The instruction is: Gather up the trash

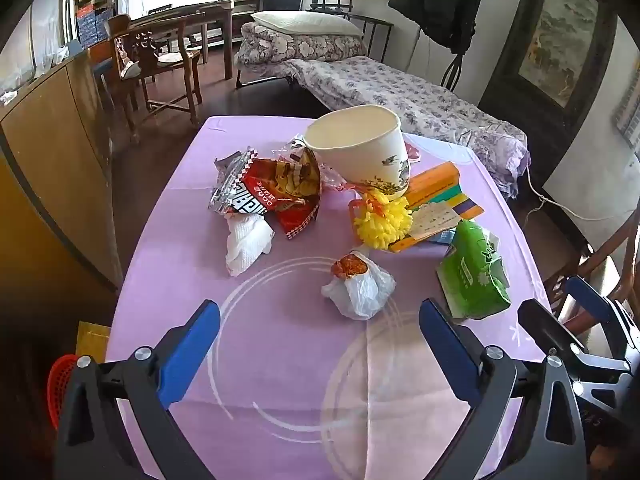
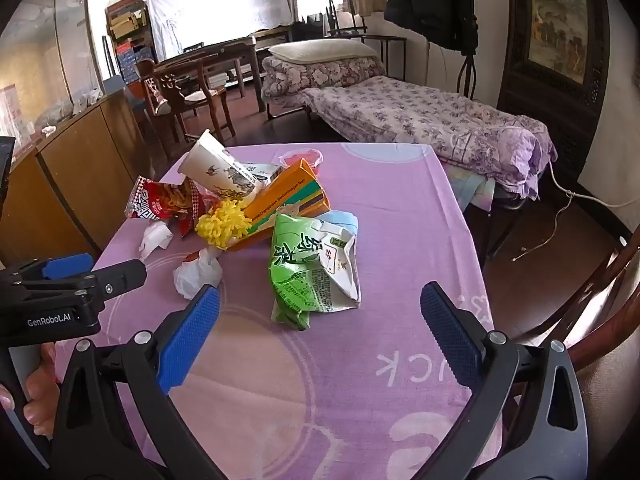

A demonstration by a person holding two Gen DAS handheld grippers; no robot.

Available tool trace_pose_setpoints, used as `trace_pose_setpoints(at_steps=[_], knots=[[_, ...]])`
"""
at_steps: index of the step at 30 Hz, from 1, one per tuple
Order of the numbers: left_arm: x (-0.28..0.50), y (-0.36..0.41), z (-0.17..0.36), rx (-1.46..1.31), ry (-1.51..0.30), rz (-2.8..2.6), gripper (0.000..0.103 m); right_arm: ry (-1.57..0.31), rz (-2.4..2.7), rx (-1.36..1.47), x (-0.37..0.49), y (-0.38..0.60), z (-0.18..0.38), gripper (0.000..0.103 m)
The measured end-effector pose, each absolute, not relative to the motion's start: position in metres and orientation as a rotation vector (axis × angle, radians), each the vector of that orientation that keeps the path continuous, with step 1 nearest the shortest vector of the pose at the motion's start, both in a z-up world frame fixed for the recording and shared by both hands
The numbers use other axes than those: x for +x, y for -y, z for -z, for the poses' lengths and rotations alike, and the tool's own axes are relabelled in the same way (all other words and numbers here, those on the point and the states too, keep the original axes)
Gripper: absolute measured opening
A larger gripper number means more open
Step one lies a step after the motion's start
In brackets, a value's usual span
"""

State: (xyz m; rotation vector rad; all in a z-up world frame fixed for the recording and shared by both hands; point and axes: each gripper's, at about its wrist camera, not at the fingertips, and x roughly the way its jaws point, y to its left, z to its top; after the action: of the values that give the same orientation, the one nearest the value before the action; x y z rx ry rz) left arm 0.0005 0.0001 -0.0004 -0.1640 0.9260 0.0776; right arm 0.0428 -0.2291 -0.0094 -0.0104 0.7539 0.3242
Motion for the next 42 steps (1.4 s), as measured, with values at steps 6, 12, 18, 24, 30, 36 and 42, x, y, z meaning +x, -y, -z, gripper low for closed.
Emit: trace_pose_setpoints(at_steps=[6, 12, 18, 24, 30, 36, 42], knots=[[-0.001, -0.001, 0.001, -0.168, -0.921, -0.081, 0.097, -0.751, -0.324, -0.011, 0.043, 0.229, 0.01, 0.097], [-0.001, -0.006, 0.001, -0.165, -0.919, -0.083, 0.097, -0.751, -0.322, -0.013, 0.043, 0.229, 0.01, 0.096], [-0.002, 0.001, 0.0, -0.153, -0.919, -0.083, 0.097, -0.751, -0.323, -0.013, 0.043, 0.229, 0.01, 0.096], [-0.002, 0.004, -0.001, -0.14, -0.91, -0.086, 0.097, -0.754, -0.32, -0.017, 0.044, 0.226, 0.013, 0.096], [-0.003, 0.004, -0.002, -0.141, -0.909, -0.087, 0.097, -0.755, -0.32, -0.019, 0.044, 0.23, 0.011, 0.096], [-0.003, 0.004, -0.002, -0.141, -0.908, -0.086, 0.097, -0.755, -0.318, -0.02, 0.044, 0.229, 0.011, 0.097], [-0.003, 0.004, -0.002, -0.142, -0.908, -0.088, 0.097, -0.759, -0.321, -0.024, 0.045, 0.228, 0.015, 0.097]])
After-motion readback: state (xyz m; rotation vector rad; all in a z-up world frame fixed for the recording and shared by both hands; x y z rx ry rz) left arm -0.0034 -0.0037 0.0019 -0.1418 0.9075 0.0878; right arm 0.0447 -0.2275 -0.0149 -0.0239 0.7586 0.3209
